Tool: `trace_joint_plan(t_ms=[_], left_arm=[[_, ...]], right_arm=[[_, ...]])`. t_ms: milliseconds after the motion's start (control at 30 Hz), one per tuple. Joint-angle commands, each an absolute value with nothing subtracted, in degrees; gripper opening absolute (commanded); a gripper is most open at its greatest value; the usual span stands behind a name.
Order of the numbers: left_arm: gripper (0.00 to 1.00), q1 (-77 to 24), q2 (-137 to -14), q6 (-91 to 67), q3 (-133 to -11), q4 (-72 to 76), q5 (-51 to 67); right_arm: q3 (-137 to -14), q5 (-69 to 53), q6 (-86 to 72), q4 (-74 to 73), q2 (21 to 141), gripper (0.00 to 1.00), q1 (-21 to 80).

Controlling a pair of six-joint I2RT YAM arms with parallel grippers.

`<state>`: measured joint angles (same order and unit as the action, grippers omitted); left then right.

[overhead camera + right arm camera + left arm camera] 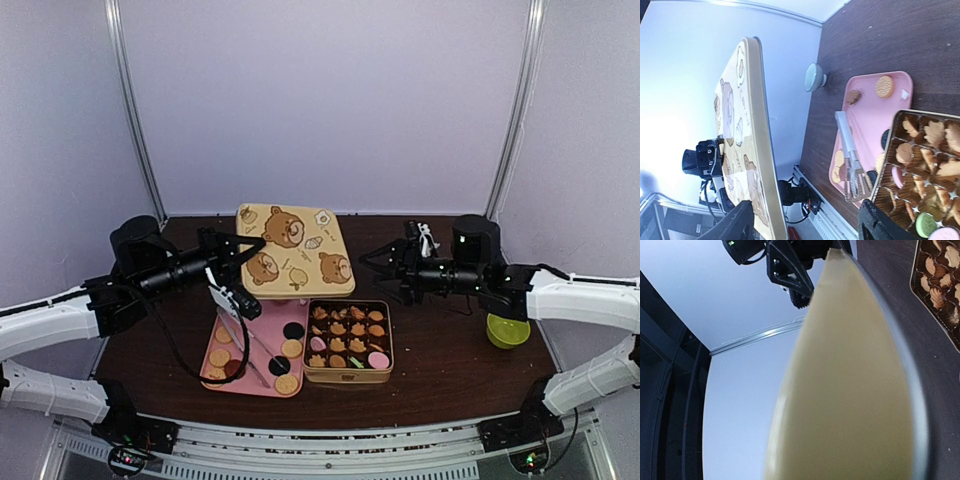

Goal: Pack the cookies
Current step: Pass from the left arm to the right

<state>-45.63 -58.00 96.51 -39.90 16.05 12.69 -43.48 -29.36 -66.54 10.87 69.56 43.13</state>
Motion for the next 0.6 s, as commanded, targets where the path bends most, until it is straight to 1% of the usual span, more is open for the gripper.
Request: trace_joint_plan(t_ms=[0, 67, 133, 300, 400, 500, 567], left_arm=[[0.0, -46.5, -56.7, 101.2, -38.4, 27.4, 15.1], [0.0, -46.6, -56.6, 101.5, -37.7, 28.0, 15.3], [0.0, -46.7, -56.6, 101.9, -37.2, 28.9, 15.5], [0.0, -46.7, -56.8, 101.5, -37.0, 30.0, 15.4], [0.0, -46.7, -56.7, 100.8, -36.7, 30.2, 14.9], [0.0, -46.7, -56.6, 99.5, -36.5, 30.2, 14.4], [0.0, -46.7, -56.7, 97.8, -36.8, 29.6, 13.4]], right_arm=[[-45.2, -32.9, -74.2, 29.6, 73.9, 0.71, 45.5], [-44.8, -33.4, -78.1, 38.1, 76.2, 0.71, 46.1], [-45.7, -33.9, -81.1, 43.4, 79.0, 0.68, 47.1], [-49.3, -34.8, -82.5, 46.7, 83.7, 0.6, 49.2], [-49.0, -34.8, -85.0, 51.9, 85.3, 0.5, 49.5], [-48.3, -34.2, -85.4, 54.5, 85.6, 0.35, 49.6], [-47.9, -33.6, -84.2, 52.8, 84.9, 0.25, 49.5]])
